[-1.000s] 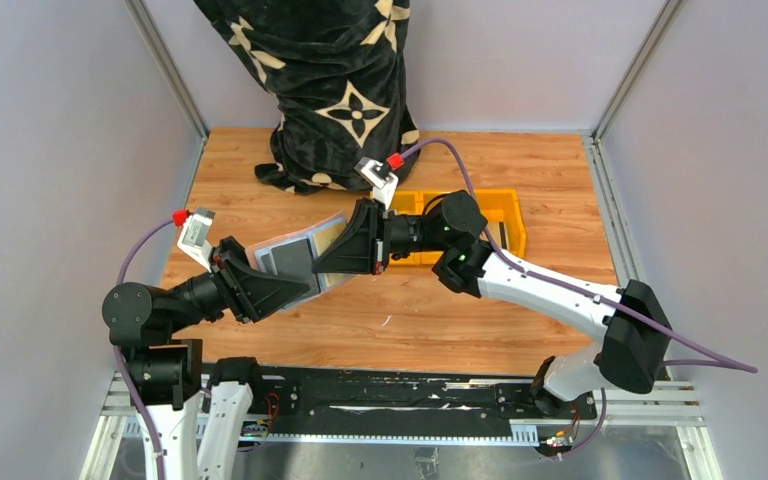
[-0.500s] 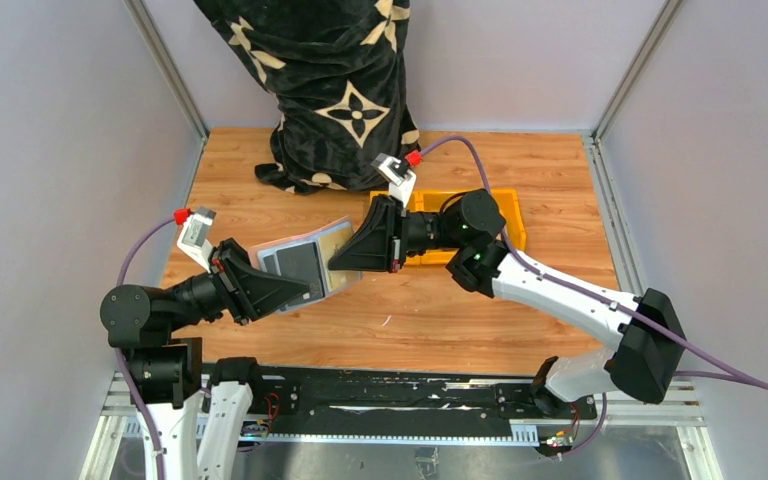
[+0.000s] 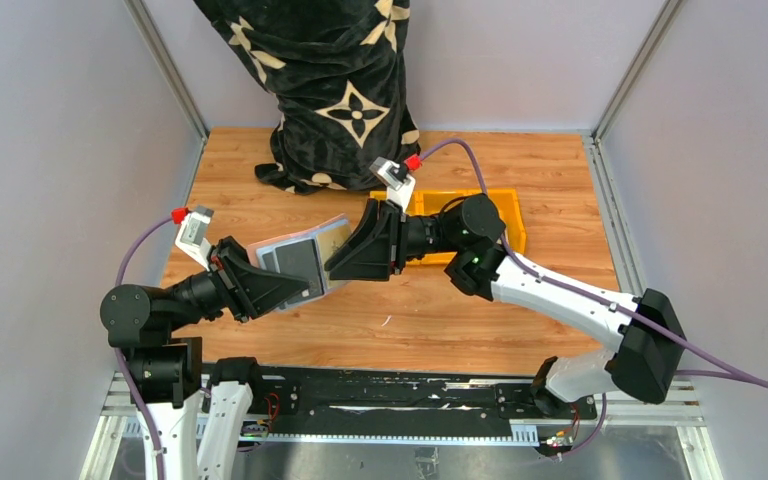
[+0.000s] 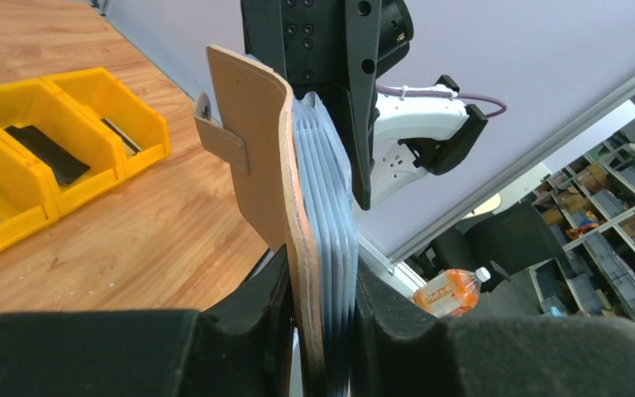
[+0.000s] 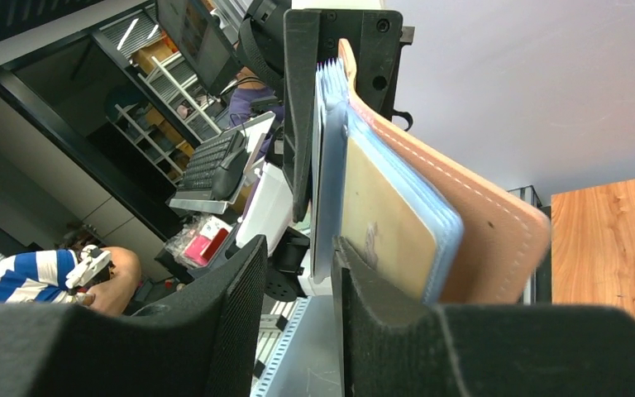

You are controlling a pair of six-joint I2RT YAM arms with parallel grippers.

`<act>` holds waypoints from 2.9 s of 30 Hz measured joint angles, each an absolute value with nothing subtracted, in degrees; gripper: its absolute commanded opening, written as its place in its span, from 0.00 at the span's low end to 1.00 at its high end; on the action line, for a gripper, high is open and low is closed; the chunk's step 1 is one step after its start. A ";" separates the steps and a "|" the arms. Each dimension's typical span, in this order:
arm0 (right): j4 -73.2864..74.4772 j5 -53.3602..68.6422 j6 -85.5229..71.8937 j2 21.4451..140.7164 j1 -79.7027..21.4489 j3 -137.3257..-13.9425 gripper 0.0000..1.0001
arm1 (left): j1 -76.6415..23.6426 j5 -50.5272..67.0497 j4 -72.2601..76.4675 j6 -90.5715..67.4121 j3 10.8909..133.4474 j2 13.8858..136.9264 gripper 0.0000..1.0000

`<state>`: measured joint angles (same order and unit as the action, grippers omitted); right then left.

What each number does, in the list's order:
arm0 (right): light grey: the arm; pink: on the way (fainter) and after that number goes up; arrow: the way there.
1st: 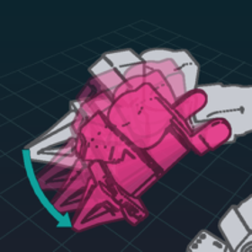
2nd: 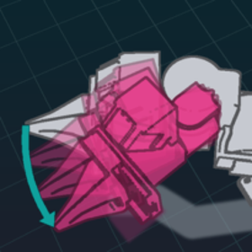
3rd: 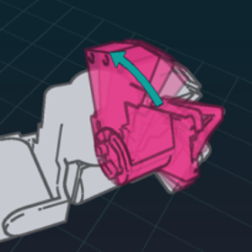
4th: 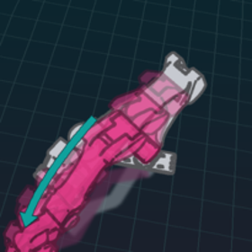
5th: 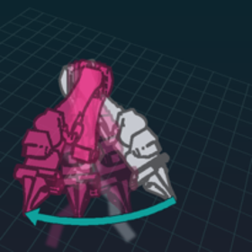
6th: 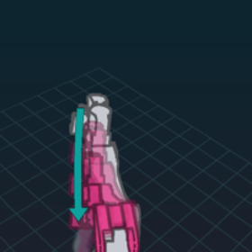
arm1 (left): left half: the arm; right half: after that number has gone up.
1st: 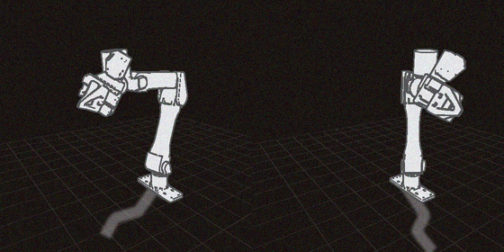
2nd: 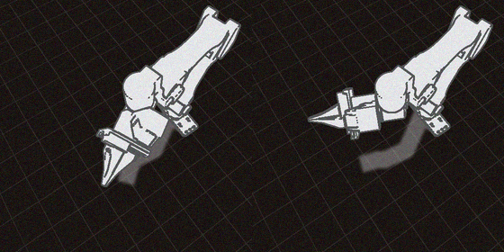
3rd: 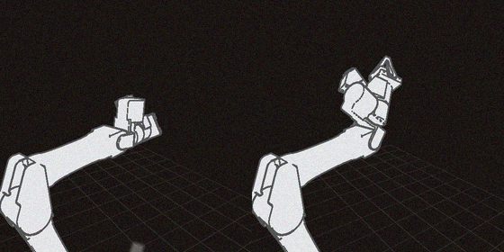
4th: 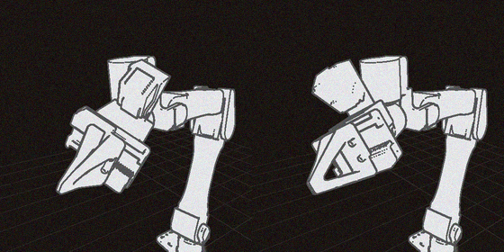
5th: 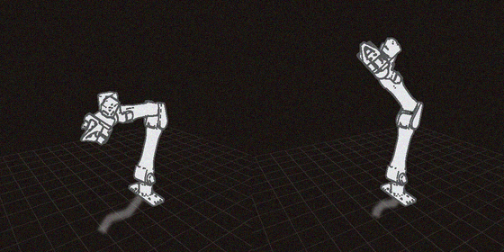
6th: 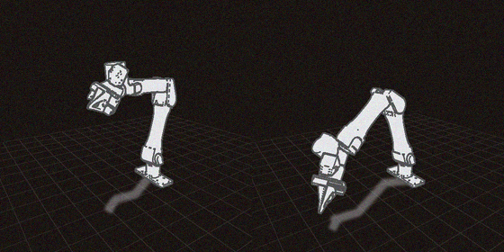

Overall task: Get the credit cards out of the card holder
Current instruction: Remove the credit card from the card holder.

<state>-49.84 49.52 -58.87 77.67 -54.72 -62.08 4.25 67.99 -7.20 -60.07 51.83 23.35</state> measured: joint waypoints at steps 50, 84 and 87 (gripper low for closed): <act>-51.07 46.63 -61.28 78.65 -53.63 -60.90 0.44 | 4.25 68.88 -10.94 -55.64 51.83 23.09 0.06; -47.86 51.27 -58.94 77.47 -51.62 -64.23 0.00 | 4.03 69.28 -13.85 -52.90 53.93 23.81 0.08; -45.93 52.07 -58.81 75.20 -47.77 -63.94 0.00 | 4.03 69.43 -13.82 -52.86 54.50 23.81 0.07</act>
